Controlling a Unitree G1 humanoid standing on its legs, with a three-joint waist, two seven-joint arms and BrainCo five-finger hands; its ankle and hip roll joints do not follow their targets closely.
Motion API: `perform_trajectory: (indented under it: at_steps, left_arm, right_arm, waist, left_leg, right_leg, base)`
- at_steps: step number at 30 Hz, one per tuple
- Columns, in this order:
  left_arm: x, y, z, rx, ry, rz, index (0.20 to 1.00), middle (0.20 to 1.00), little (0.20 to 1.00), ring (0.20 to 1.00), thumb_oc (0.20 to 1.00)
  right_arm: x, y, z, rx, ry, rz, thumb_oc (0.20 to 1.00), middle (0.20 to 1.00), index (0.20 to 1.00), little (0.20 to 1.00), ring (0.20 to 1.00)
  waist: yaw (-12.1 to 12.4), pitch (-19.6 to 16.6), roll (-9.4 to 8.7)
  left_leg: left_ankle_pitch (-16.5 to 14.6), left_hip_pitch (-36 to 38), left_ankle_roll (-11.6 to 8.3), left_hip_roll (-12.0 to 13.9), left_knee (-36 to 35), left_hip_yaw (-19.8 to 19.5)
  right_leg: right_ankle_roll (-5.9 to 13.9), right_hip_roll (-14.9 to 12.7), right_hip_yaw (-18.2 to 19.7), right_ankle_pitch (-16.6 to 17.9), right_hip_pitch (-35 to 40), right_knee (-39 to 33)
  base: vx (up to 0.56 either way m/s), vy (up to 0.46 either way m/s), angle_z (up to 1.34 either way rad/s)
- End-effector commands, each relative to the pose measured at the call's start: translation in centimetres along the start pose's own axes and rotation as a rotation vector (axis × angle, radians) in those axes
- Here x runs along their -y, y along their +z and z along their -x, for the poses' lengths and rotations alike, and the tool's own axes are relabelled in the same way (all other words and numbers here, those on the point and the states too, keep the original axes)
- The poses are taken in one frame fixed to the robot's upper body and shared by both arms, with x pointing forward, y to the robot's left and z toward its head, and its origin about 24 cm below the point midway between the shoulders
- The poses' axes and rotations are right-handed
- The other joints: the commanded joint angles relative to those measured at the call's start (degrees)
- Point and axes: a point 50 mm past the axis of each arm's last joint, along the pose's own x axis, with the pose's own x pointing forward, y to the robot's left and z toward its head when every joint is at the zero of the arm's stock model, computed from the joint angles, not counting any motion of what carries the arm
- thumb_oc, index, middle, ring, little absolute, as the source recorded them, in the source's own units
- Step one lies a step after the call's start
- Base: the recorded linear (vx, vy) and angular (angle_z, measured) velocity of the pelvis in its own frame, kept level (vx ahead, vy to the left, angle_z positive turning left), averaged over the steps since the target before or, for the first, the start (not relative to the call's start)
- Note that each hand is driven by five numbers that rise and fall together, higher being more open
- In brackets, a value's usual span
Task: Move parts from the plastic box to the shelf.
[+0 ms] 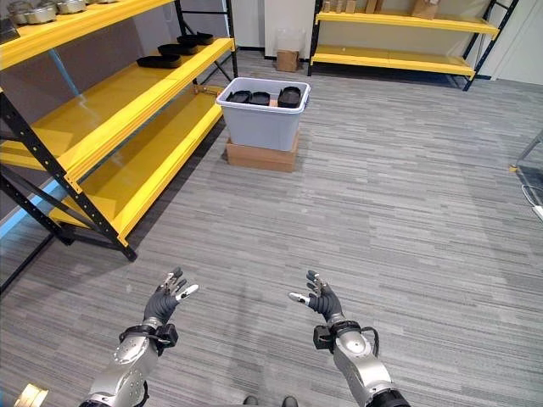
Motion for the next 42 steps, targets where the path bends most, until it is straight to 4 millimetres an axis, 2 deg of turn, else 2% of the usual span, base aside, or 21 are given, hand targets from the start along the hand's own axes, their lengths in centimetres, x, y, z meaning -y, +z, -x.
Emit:
perform_trajectory:
  at_steps: [1,8,11,15,17,18,19,20,22,23,24,25,26,27,30,32,33,36,37,39,42]
  left_arm:
    - [0.0,1.5,-0.4,0.080,-0.006,0.018,1.000,1.000,1.000,1.000,1.000]
    - [-0.2,1.7,-0.5,0.090,-0.003,0.008,1.000,1.000,1.000,1.000,1.000]
    - [-0.2,2.2,-0.7,0.106,-0.008,0.001,1.000,1.000,1.000,1.000,1.000]
    - [-0.4,2.8,-0.7,0.125,-0.013,-0.022,1.000,1.000,1.000,1.000,1.000]
    - [-0.6,2.9,-0.5,0.125,-0.015,-0.047,1.000,1.000,1.000,1.000,1.000]
    - [-0.6,2.9,-0.4,0.124,-0.022,-0.060,1.000,1.000,1.000,1.000,1.000]
    - [-0.7,2.7,-0.3,0.119,-0.022,-0.067,1.000,1.000,1.000,1.000,1.000]
    - [-0.7,2.6,-0.2,0.115,-0.025,-0.069,1.000,1.000,1.000,1.000,1.000]
    - [-0.6,2.3,-0.1,0.105,-0.035,-0.060,1.000,1.000,1.000,1.000,1.000]
    - [-0.5,2.3,-0.2,0.102,-0.041,-0.061,1.000,1.000,1.000,1.000,1.000]
    - [-0.5,2.3,-0.3,0.101,-0.041,-0.060,1.000,1.000,1.000,1.000,1.000]
    - [-0.5,2.3,-0.3,0.101,-0.041,-0.060,1.000,1.000,1.000,1.000,1.000]
    - [-0.5,2.3,-0.3,0.101,-0.042,-0.059,1.000,1.000,1.000,1.000,1.000]
    - [-0.5,2.2,-0.2,0.101,-0.044,-0.059,1.000,1.000,1.000,1.000,1.000]
    - [-0.4,1.9,-0.2,0.090,-0.050,-0.055,1.000,1.000,1.000,1.000,1.000]
    - [0.0,1.6,-0.2,0.079,-0.060,-0.058,1.000,1.000,1.000,1.000,1.000]
    - [0.4,1.9,-0.4,0.087,-0.076,-0.059,1.000,1.000,1.000,1.000,1.000]
    - [0.7,1.9,-0.4,0.088,-0.088,-0.054,1.000,1.000,1.000,1.000,1.000]
    - [0.9,1.9,-0.4,0.088,-0.097,-0.053,1.000,1.000,1.000,1.000,1.000]
    - [0.8,2.0,-0.3,0.092,-0.099,-0.055,1.000,1.000,1.000,1.000,1.000]
    - [0.7,2.0,-0.2,0.093,-0.097,-0.047,1.000,1.000,1.000,1.000,1.000]
  right_arm:
    - [-1.5,1.1,-0.1,0.066,0.056,-0.043,1.000,1.000,1.000,1.000,1.000]
    - [-1.5,1.1,-0.2,0.062,0.063,-0.017,1.000,1.000,1.000,1.000,1.000]
    - [-1.6,1.3,-0.4,0.067,0.074,-0.016,1.000,1.000,1.000,1.000,1.000]
    - [-1.6,1.9,-0.6,0.087,0.081,-0.033,1.000,1.000,1.000,1.000,1.000]
    - [-2.0,1.7,-0.3,0.089,0.086,-0.061,1.000,1.000,1.000,1.000,1.000]
    - [-2.1,1.3,-0.1,0.081,0.087,-0.078,1.000,1.000,1.000,1.000,1.000]
    - [-2.2,1.2,0.0,0.080,0.091,-0.082,1.000,1.000,1.000,1.000,1.000]
    - [-2.1,0.9,0.1,0.069,0.088,-0.082,1.000,1.000,1.000,1.000,1.000]
    - [-2.0,0.8,0.2,0.059,0.094,-0.081,1.000,1.000,1.000,1.000,1.000]
    - [-1.8,0.9,0.1,0.062,0.091,-0.083,1.000,1.000,1.000,1.000,1.000]
    - [-1.7,1.0,0.1,0.065,0.088,-0.079,1.000,1.000,1.000,1.000,1.000]
    - [-1.7,1.0,0.1,0.065,0.088,-0.079,1.000,1.000,1.000,1.000,1.000]
    - [-1.7,1.3,-0.1,0.072,0.080,-0.077,1.000,1.000,1.000,1.000,1.000]
    - [-1.7,1.3,-0.2,0.074,0.080,-0.072,1.000,1.000,1.000,1.000,1.000]
    - [-1.8,1.5,-0.1,0.080,0.088,-0.071,1.000,1.000,1.000,1.000,1.000]
    - [-1.5,1.3,0.3,0.079,0.083,-0.076,1.000,1.000,1.000,1.000,1.000]
    - [-0.9,1.4,0.5,0.090,0.066,-0.087,1.000,1.000,1.000,1.000,1.000]
    - [-0.6,1.3,0.6,0.084,0.057,-0.083,1.000,1.000,1.000,1.000,1.000]
    - [-0.1,1.3,0.9,0.088,0.043,-0.084,1.000,1.000,1.000,1.000,1.000]
    - [0.2,1.3,1.1,0.093,0.041,-0.083,1.000,1.000,1.000,1.000,1.000]
    - [0.5,0.9,1.2,0.077,0.035,-0.083,1.000,1.000,1.000,1.000,1.000]
  waist:
    - [0.58,-3.04,-3.02]
    - [1.01,-2.14,-2.90]
    - [1.14,-0.94,-3.04]
    - [0.73,0.54,-2.26]
    - [0.23,1.73,-1.76]
    - [-0.32,2.93,-0.79]
    - [-0.26,3.13,-0.53]
    - [-0.32,3.05,-0.49]
    - [-1.15,2.94,-0.82]
    - [-1.81,3.27,-1.96]
    - [-1.96,3.32,-2.62]
    - [-2.03,3.51,-2.37]
    - [-2.23,3.49,-2.84]
    - [-2.40,3.46,-2.94]
    - [-2.52,2.49,-3.47]
    - [-3.20,0.72,-3.73]
    - [-4.21,-0.36,-3.21]
    - [-4.77,-0.98,-2.28]
    - [-5.48,-1.18,-1.51]
    - [-5.81,-1.40,-1.11]
    - [-5.67,-1.17,-0.98]
  left_leg:
    - [-0.91,-2.36,-2.97,2.87,0.22,-7.21]
    - [-1.05,-2.43,-2.31,2.37,0.47,-6.57]
    - [-2.47,-4.71,-1.81,1.17,4.55,-6.46]
    - [-4.40,-6.39,0.32,-1.73,8.80,-7.96]
    - [-4.38,-5.56,1.26,-2.75,9.28,-9.13]
    - [-3.88,-4.14,1.84,-2.62,8.09,-9.56]
    - [-3.97,-3.29,1.95,-2.56,7.40,-9.37]
    - [-4.19,-2.41,2.04,-2.75,6.93,-9.14]
    - [-4.66,-0.18,2.22,-3.44,5.44,-9.70]
    - [-5.51,1.63,2.24,-4.60,4.63,-10.54]
    - [-6.09,2.41,2.24,-5.13,4.37,-10.74]
    - [-6.19,2.77,2.23,-4.87,4.26,-10.86]
    - [-7.31,4.26,1.58,-4.80,3.79,-10.61]
    - [-7.92,5.05,1.28,-4.45,3.67,-10.59]
    - [-9.33,7.38,0.35,-3.40,3.26,-10.61]
    - [-10.26,8.02,-0.52,-1.71,3.60,-11.32]
    - [-9.91,9.10,-2.16,0.76,4.61,-12.83]
    - [-9.30,9.93,-3.28,2.71,4.59,-13.36]
    - [-6.73,9.72,-4.34,4.44,5.95,-13.93]
    - [-4.00,9.31,-6.05,6.03,8.51,-14.16]
    - [-1.04,7.58,-7.21,6.61,13.57,-13.82]
  right_leg:
    - [6.58,-5.72,3.83,2.08,-2.21,0.78]
    - [6.98,-6.36,4.29,1.88,-3.11,1.91]
    - [7.15,-6.96,4.45,1.42,-4.89,5.06]
    - [7.86,-7.86,5.10,0.75,-9.31,15.02]
    - [7.06,-7.67,6.27,6.17,-14.74,26.70]
    - [6.03,-6.44,6.40,8.15,-18.44,33.64]
    - [5.79,-6.30,5.12,7.28,-19.80,34.70]
    - [5.74,-6.21,3.75,6.48,-20.63,33.20]
    - [5.81,-3.01,2.71,5.10,-21.87,26.31]
    - [6.72,-0.78,2.22,6.61,-21.77,15.53]
    - [7.28,-0.66,1.30,8.03,-22.53,10.90]
    - [7.23,-0.49,1.10,8.22,-21.98,10.40]
    - [8.23,-1.16,-1.88,9.81,-21.71,4.18]
    - [8.44,-1.26,-2.76,10.43,-21.64,2.58]
    - [8.12,-1.48,-5.17,11.21,-19.54,1.61]
    - [6.94,-1.11,-4.68,11.50,-18.99,2.35]
    - [5.84,-0.27,-4.11,10.43,-19.24,4.43]
    - [5.19,0.41,-4.84,8.78,-19.79,6.58]
    - [4.13,1.06,-5.12,7.10,-19.95,8.52]
    - [3.63,2.08,-5.08,5.31,-19.85,9.76]
    - [2.85,2.89,-4.57,3.74,-18.77,10.21]
  base:
    - [0.00,0.000,0.00]
    - [0.00,0.031,-0.01]
    - [-0.06,0.104,-0.08]
    - [-0.04,0.208,0.10]
    - [-0.03,0.272,0.33]
    - [0.01,0.258,0.55]
    - [0.05,0.238,0.49]
    - [0.14,0.115,0.10]
    - [0.25,0.034,0.01]
    - [0.31,-0.016,-0.12]
    - [0.25,-0.022,-0.18]
    - [0.27,-0.024,-0.05]
    - [0.28,-0.035,0.09]
    - [0.38,-0.063,0.13]
    - [0.23,-0.067,0.12]
    - [0.46,-0.181,0.09]
    - [0.43,-0.179,0.33]
    - [0.43,-0.141,0.70]
    - [0.39,-0.134,0.44]
    - [0.45,-0.172,0.31]
    - [0.21,-0.082,0.05]
